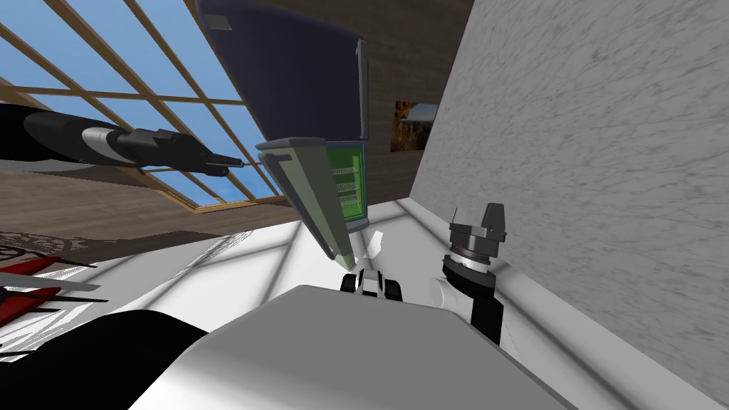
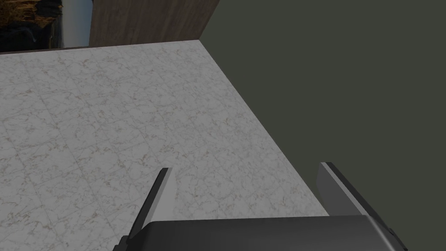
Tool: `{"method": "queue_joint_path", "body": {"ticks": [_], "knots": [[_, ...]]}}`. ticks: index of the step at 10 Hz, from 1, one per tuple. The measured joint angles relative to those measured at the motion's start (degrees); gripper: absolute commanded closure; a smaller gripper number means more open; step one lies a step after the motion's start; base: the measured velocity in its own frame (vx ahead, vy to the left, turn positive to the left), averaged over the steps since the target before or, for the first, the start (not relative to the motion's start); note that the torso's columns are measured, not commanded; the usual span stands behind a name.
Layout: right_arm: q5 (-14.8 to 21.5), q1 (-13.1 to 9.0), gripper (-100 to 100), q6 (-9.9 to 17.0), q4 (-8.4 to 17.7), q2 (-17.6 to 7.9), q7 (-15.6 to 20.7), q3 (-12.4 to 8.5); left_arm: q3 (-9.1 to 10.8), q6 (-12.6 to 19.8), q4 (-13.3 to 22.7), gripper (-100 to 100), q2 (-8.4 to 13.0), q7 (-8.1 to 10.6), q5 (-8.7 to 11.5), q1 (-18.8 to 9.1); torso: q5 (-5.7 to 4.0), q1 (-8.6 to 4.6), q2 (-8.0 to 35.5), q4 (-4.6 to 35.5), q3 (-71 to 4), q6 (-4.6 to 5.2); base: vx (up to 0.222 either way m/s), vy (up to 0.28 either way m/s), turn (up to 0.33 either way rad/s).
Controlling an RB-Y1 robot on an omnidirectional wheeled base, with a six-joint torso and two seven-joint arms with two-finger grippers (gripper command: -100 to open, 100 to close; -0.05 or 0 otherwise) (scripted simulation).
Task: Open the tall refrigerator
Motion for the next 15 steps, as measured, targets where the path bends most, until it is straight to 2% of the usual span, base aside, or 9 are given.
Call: {"method": "queue_joint_path", "body": {"ticks": [3, 4, 5, 8, 9, 11, 12, 13, 15], "knots": [[0.0, 0.0, 0, 0.0, 0.0, 0.0, 0.0, 0.0, 0.9, -0.09, -3.23, 100, -0.02, -0.42, 1.51, 1.45, 0.02, 0.1, -0.11, -0.02, -0.06, -0.01, -0.127, 0.186, -0.039], [0.0, 0.02, 0, 0.0, 0.0, 0.01, 0.0, 0.0, 0.97, -0.14, -3.38, -100, -0.05, -0.43, 1.54, 1.49, -0.05, -0.27, -0.33, -0.08, -0.18, -0.02, -0.004, 0.055, 0.09], [0.0, 0.03, 0, -0.01, 0.0, 0.01, 0.0, 0.01, 1.2, 0.18, -3.35, -100, 1.0, 0.06, 2.3, 1.57, -0.17, -0.44, -0.45, -0.13, -0.28, 0.0, 0.0, 0.033, 0.054], [0.0, 0.03, 0, -0.01, -0.01, 0.02, 0.0, 0.02, 3.36, -0.09, -2.76, -100, 2.83, 3.15, 2.6, 0.75, -0.03, -0.1, -0.05, 0.0, -0.01, -0.01, -0.001, -0.003, 0.045], [0.0, 0.03, 0, -0.01, -0.01, 0.02, 0.0, 0.01, 3.96, 0.11, -2.7, -100, 3.87, 4.15, 3.13, 0.67, 0.0, 0.01, 0.0, 0.02, 0.02, -0.02, -0.01, 0.006, 0.055], [0.0, 0.02, 0, 0.0, 0.0, 0.02, 0.0, 0.01, 4.29, -0.31, -0.27, -100, 6.55, 4.84, 5.18, 1.35, 0.03, 0.08, 0.01, 0.02, 0.02, -0.02, -0.011, 0.011, 0.021], [0.0, 0.02, 0, 0.0, 0.0, 0.02, 0.0, 0.01, 4.9, -0.26, -0.96, -100, 6.28, 5.6, 4.64, 0.79, 0.03, 0.04, -0.03, 0.01, 0.01, -0.02, 0.0, 0.0, 0.0], [0.0, 0.02, 0, 0.0, 0.0, 0.02, 0.0, 0.01, 4.98, -0.21, -1.12, 0, 6.22, 5.82, 4.53, 0.71, 0.0, -0.01, -0.07, -0.01, -0.03, -0.01, 0.0, 0.0, 0.0], [0.0, 0.02, 0, -0.01, 0.0, 0.02, 0.0, 0.01, 4.97, -0.22, -1.1, 0, 6.22, 5.8, 4.54, 0.72, -0.01, -0.03, -0.08, -0.01, -0.04, -0.01, 0.0, 0.0, 0.0]]}}
